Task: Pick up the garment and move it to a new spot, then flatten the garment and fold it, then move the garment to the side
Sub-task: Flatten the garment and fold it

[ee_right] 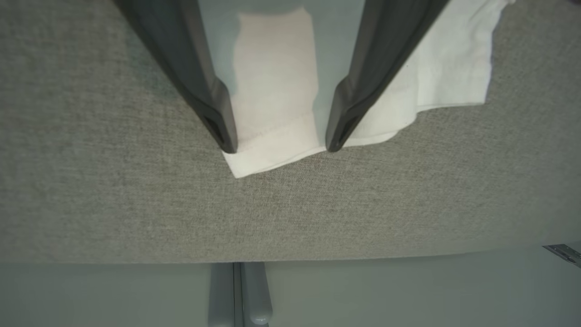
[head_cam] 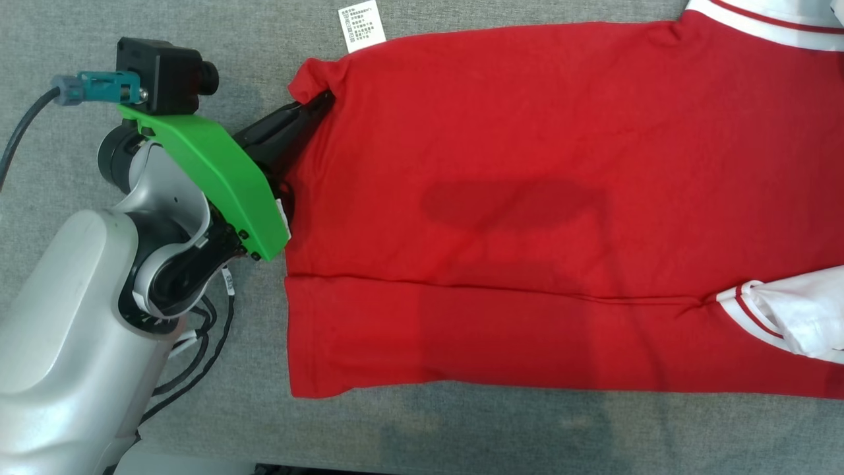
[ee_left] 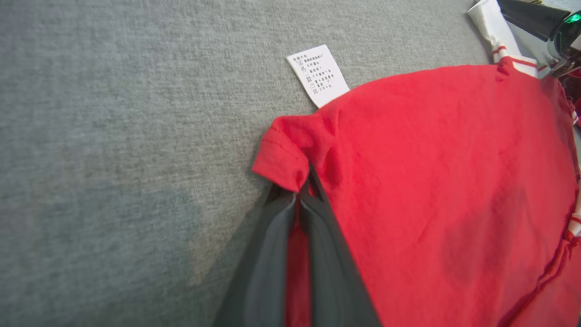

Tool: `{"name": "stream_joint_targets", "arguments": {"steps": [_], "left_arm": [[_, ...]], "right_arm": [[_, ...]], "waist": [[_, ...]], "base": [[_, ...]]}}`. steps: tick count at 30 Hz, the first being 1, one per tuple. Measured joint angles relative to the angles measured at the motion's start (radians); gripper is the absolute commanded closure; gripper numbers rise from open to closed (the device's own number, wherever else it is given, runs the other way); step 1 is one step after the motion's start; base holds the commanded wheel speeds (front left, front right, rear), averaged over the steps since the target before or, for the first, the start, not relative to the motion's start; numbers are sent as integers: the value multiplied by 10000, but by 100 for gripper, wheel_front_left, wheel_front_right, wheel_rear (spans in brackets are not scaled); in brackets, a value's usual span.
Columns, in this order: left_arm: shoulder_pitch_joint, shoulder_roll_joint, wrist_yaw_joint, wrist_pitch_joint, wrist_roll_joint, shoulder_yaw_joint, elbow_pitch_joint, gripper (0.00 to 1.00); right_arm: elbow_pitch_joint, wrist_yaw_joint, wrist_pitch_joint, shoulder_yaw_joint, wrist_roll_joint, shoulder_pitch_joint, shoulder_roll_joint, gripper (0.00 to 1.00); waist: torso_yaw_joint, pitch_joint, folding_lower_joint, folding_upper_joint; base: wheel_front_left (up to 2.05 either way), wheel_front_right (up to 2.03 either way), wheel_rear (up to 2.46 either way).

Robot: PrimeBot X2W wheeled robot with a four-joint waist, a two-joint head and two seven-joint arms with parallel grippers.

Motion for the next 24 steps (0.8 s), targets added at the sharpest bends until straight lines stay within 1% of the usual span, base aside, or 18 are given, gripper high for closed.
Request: {"name": "stream_joint_targets", "arguments": {"steps": [9, 16, 17, 18, 19, 24], "left_arm": [[-203, -58, -42, -2, 12, -2, 44, 100], [-223, -105, -94, -17, 27, -8, 92, 100], [-224, -111, -98, -65, 27, -15, 105, 100], [-225, -119, -119, -86, 27, -19, 123, 100], [-229, -119, -128, -86, 27, -15, 136, 100], [-319, -107, -153, -196, 117, 29, 311, 100]], "right_arm": [[330, 0, -61, -67, -31, -407, -173, 0], [662, 0, -42, -40, -75, -484, -182, 0], [685, 35, -36, -15, -69, -510, -167, 52], [715, 90, 12, 10, -50, -550, -128, 85], [752, 96, 19, 13, 13, -595, -79, 100], [819, 324, 36, 84, 270, -660, 274, 100]], "waist": [[53, 157, 0, 0], [103, 199, 0, 0], [109, 203, 0, 0], [113, 204, 0, 0], [115, 203, 0, 0], [74, 175, 0, 0]], "base": [[0, 0, 0], [0, 0, 0], [0, 0, 0], [0, 0, 0], [0, 0, 0], [0, 0, 0]]}}
